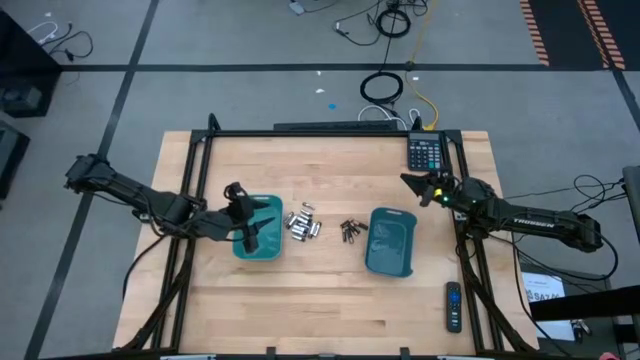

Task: Sort batteries
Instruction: Adjust the green bin

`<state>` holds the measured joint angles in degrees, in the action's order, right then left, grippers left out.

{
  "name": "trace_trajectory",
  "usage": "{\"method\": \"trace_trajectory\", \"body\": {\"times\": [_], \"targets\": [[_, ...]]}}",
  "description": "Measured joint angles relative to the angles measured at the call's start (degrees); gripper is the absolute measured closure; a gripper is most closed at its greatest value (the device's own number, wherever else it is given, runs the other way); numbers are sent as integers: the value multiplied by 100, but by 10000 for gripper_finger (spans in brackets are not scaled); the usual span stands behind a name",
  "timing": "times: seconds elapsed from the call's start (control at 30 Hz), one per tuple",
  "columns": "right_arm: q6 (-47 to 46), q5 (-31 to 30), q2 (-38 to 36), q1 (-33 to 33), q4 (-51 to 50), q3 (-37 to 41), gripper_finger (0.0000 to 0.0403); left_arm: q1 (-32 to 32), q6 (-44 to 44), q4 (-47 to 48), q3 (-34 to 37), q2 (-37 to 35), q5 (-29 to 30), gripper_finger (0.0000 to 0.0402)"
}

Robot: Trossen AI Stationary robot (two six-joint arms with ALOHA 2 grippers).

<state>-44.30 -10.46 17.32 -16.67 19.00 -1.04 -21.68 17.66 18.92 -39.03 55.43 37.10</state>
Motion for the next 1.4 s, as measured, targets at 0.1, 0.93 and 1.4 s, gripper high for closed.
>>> {"method": "trace_trajectory", "body": {"times": [0.1,0.93,1.4], "targets": [[-163,35,-2,3,57,0,403,-40,9,23,0,11,20,206],[591,1576,20,54,-151,-50,403,856,291,1384,-840,1213,-1612,206],[2301,1318,394,345,-915,-846,403,1625,-496,2873,-1143,2846,-3259,206]]}}
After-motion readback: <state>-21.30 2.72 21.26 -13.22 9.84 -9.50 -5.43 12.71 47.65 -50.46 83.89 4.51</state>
